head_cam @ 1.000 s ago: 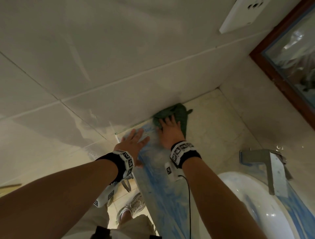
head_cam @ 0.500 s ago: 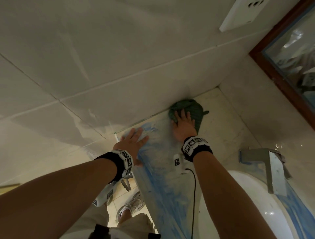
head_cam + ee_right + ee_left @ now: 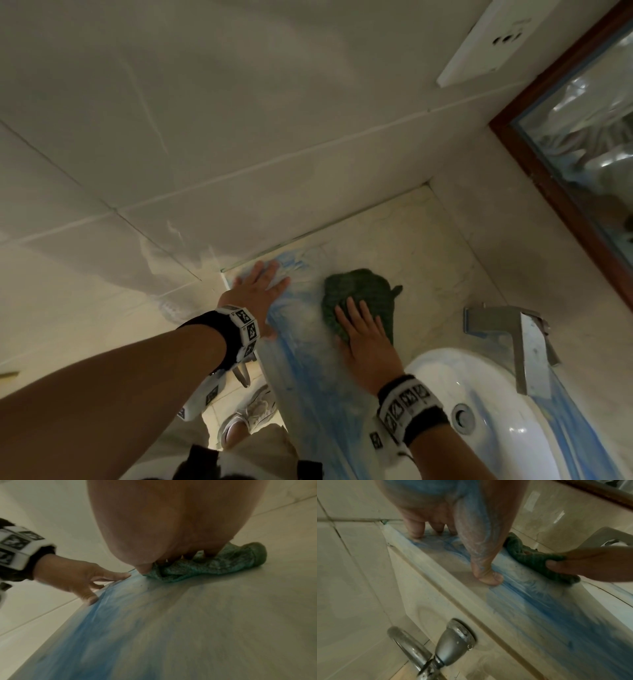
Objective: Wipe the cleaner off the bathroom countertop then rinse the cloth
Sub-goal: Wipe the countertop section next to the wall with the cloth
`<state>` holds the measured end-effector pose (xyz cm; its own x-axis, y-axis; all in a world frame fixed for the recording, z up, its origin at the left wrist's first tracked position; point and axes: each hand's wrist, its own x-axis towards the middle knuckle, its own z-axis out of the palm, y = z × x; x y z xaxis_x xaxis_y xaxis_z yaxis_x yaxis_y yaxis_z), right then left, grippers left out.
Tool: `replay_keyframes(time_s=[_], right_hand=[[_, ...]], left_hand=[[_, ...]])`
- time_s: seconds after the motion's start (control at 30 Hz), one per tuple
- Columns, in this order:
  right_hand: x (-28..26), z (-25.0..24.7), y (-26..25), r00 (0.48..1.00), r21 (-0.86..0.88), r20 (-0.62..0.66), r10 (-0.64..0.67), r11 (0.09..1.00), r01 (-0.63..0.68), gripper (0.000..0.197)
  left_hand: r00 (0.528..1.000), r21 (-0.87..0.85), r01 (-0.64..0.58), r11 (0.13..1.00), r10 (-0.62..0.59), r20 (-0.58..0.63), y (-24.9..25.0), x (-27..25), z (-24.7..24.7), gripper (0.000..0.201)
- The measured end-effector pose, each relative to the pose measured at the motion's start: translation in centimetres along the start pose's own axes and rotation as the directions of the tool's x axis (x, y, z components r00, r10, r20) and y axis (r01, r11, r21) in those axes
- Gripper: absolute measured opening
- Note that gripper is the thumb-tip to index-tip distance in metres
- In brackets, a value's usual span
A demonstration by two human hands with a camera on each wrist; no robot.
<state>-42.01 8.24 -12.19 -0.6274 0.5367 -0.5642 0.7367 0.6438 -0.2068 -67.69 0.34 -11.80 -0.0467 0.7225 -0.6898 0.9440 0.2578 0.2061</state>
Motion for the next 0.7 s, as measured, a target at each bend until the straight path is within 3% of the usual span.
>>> replay_keyframes(time_s=[0.2, 0.33, 0.57, 0.7], right_hand=[[9.4, -4.9, -1.4, 0.998, 0.029, -0.063, 0.024, 0.999, -0.022, 0.057], [11.2, -6.0, -2.8, 0.996, 0.049, -0.074, 0.05, 0.998, -0.046, 0.058], [0.6, 0.1, -1.7, 0.999, 0.033, -0.03, 0.022, 0.999, -0.021, 0.059], [-5.3, 2.2, -1.9, 0.998, 0.045, 0.056, 0.025, 0.999, -0.028, 0.073]], left_hand=[[1.0, 0.014, 0.013, 1.0, -0.013, 0.0, 0.2, -0.1, -0.2, 0.113], [1.0, 0.034, 0.02, 0.999, -0.02, -0.002, 0.3, -0.3, -0.4, 0.114], [1.0, 0.041, 0.013, 0.999, -0.013, -0.007, -0.1, -0.1, 0.0, 0.116], [1.0, 0.012, -0.001, 1.0, 0.001, -0.013, -0.1, 0.0, 0.0, 0.114]])
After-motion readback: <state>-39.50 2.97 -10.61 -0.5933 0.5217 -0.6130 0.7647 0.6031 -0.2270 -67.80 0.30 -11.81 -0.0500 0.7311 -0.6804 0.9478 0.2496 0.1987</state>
